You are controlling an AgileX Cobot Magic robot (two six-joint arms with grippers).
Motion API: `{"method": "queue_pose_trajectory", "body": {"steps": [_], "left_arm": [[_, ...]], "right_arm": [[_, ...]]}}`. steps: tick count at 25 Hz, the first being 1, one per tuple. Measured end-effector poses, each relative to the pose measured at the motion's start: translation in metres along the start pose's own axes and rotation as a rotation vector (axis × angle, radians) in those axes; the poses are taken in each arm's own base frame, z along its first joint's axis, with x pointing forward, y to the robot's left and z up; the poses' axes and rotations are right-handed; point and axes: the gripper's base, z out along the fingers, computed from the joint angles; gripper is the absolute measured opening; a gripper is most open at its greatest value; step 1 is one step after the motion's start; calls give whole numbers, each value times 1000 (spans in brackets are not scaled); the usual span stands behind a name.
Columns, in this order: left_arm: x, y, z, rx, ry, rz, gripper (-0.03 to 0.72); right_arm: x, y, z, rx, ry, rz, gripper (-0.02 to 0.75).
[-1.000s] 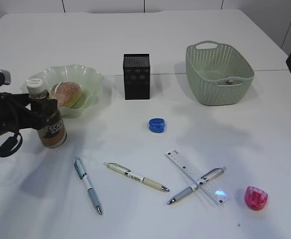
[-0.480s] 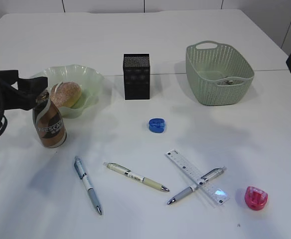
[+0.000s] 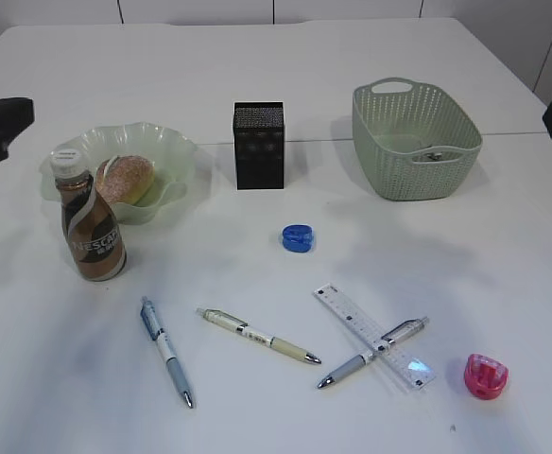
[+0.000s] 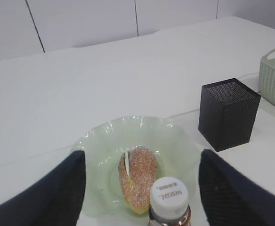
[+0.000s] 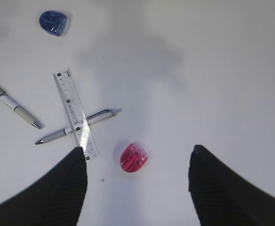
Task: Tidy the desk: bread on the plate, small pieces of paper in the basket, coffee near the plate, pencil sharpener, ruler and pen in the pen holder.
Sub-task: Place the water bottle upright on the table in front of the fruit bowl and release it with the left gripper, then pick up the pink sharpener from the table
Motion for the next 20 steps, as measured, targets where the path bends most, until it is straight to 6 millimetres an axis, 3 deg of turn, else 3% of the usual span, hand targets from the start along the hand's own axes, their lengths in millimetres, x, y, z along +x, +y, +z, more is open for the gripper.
{"method": "queue_pose_trajectory", "body": {"steps": [14, 20], "left_arm": [[-44, 7, -102, -166, 278, -138, 486], [-71, 9, -130, -208, 402, -167, 439]], "right_arm": [[0, 4, 1, -50, 1, 21, 529], [14, 3, 21, -55, 86, 99, 529]]}}
